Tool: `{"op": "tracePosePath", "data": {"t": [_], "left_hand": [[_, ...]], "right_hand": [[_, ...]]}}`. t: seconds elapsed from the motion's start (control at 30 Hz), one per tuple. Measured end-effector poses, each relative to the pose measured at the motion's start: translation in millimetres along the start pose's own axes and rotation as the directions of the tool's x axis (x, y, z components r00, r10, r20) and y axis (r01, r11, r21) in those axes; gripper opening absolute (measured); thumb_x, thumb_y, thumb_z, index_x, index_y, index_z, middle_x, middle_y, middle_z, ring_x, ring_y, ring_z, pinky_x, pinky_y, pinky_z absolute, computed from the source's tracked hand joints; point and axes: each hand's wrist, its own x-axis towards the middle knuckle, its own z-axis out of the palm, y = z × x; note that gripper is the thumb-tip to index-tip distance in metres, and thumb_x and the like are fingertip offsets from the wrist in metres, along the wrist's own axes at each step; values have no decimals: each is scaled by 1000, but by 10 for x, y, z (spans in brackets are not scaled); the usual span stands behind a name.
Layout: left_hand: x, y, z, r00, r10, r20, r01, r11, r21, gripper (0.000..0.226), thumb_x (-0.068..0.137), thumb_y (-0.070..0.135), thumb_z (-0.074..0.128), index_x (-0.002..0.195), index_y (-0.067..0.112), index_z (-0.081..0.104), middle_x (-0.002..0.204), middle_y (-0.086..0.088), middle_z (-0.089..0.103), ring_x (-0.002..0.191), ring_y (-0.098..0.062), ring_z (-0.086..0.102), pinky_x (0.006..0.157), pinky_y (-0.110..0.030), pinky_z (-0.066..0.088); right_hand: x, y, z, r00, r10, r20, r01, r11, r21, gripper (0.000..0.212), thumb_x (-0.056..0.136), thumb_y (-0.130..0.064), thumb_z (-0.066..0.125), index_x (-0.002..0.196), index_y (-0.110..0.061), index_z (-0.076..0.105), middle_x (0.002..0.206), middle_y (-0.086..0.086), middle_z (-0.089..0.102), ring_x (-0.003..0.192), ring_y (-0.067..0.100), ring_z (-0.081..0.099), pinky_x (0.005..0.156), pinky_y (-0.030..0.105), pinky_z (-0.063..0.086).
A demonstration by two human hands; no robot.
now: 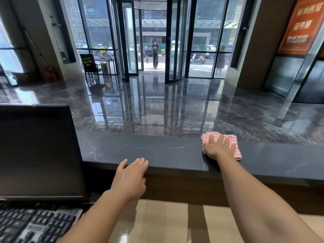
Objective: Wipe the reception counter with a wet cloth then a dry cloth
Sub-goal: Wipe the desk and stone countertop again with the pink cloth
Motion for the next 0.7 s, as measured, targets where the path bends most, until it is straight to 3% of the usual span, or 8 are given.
{"op": "tracePosePath", "data": {"t": [0.1,0.23,0.47,0.6,0.7], "left_hand": [[-75,-135,57,1000,-5,-28,3,997,-75,61,101,24,41,154,25,11,161,9,5,147,-5,-2,119,-36,-6],[-263,-411,128,996,-65,-58,60,995,-76,64,101,25,39,154,23,6,162,7,-2,147,-7,-8,119,-33,-5],[-444,-736,92,992,-97,-82,86,989,-124,64,100,22,39,154,24,6,161,9,-1,146,-3,-7,117,-26,-5],[-409,-750,89,991,-108,-75,102,991,-84,64,100,22,37,154,21,3,161,8,-3,146,-4,-8,116,-25,-6],[-348,-686,77,991,-114,-64,109,991,-80,66,99,20,38,154,19,1,162,5,-3,147,-7,-7,120,-28,-3]], "right_hand": [[-124,-434,50,998,-64,11,64,998,-3,58,103,-48,13,156,-29,-2,162,9,-15,149,32,-13,118,51,-7],[-312,-1278,182,966,-255,39,256,967,-16,59,103,-47,15,156,-29,-2,162,10,-15,148,34,-15,117,53,-9],[-741,-2546,339,817,-554,160,564,825,-22,60,103,-43,22,156,-31,-3,161,7,-18,148,31,-18,116,53,-12],[-859,-2695,372,729,-650,215,673,738,-53,59,103,-45,22,155,-33,-3,162,5,-17,148,29,-18,117,53,-10],[-841,-2489,379,742,-642,193,660,750,-41,56,104,-46,15,155,-34,-3,162,4,-15,149,27,-15,117,50,-9]]}}
